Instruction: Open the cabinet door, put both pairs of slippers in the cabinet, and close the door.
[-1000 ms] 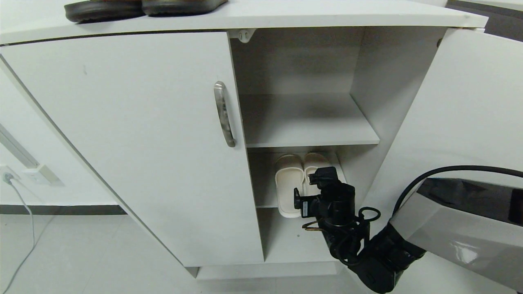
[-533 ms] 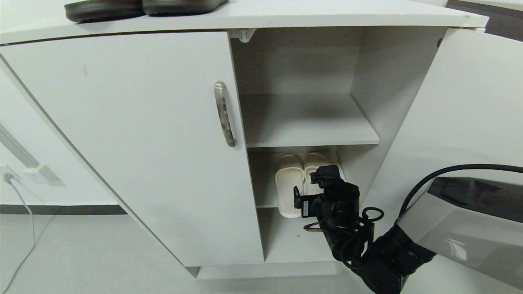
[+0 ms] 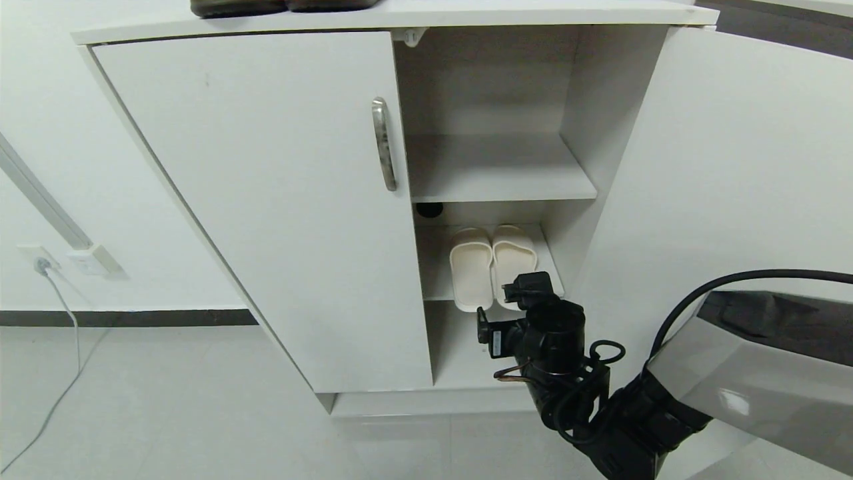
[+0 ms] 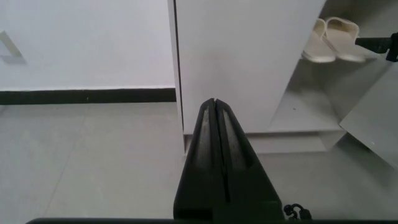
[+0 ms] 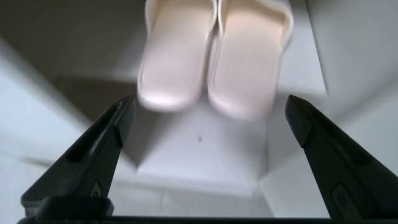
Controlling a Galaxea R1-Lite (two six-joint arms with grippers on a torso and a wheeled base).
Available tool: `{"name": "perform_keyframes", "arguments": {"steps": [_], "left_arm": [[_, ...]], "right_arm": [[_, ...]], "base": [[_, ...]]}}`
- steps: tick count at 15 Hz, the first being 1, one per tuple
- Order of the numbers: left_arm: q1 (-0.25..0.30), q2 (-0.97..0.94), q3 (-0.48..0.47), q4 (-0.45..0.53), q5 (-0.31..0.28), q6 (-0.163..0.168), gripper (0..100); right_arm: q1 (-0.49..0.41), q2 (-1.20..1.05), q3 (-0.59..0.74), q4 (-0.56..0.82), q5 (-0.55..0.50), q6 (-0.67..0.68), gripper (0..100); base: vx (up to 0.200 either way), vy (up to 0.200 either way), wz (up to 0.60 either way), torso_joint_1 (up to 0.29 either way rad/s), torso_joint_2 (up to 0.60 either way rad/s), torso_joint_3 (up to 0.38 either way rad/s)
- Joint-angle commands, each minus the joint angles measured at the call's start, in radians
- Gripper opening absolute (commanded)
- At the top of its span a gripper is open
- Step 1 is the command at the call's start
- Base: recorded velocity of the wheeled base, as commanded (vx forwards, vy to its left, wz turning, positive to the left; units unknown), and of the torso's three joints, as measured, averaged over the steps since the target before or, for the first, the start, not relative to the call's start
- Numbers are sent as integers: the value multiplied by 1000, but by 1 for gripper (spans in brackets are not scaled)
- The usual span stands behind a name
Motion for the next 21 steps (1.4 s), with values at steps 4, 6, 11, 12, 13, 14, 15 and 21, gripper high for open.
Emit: {"name": "perform_keyframes", "arguments": {"steps": [4, 6, 11, 12, 13, 14, 15, 21], "left_arm": [[0, 1, 0, 0, 1, -1, 0], [0, 1, 0, 0, 1, 1, 0], [0, 1, 0, 0, -1, -1, 0], [0, 1, 0, 1, -1, -1, 0], [0, 1, -2, 1, -2, -1, 0], [0, 1, -2, 1, -2, -1, 0], [0, 1, -2, 1, -2, -1, 0], [0, 1, -2, 1, -2, -1, 0]], "right_arm": [[0, 1, 1, -1, 0, 0, 100], [2, 1, 1, -1, 0, 0, 100], [3, 1, 1, -1, 0, -1, 100], [3, 1, 1, -1, 0, -1, 100], [3, 1, 1, -1, 0, -1, 100], [3, 1, 0, -1, 0, -1, 100], [5, 1, 0, -1, 0, -1, 100], [6, 1, 9, -1, 0, -1, 100]], "base": [[0, 0, 0, 0, 0, 0], [0, 0, 0, 0, 0, 0], [0, 0, 0, 0, 0, 0], [0, 0, 0, 0, 0, 0], [0, 0, 0, 0, 0, 0], [0, 0, 0, 2, 2, 76], [0, 0, 0, 2, 2, 154], [0, 0, 0, 2, 4, 195]]}}
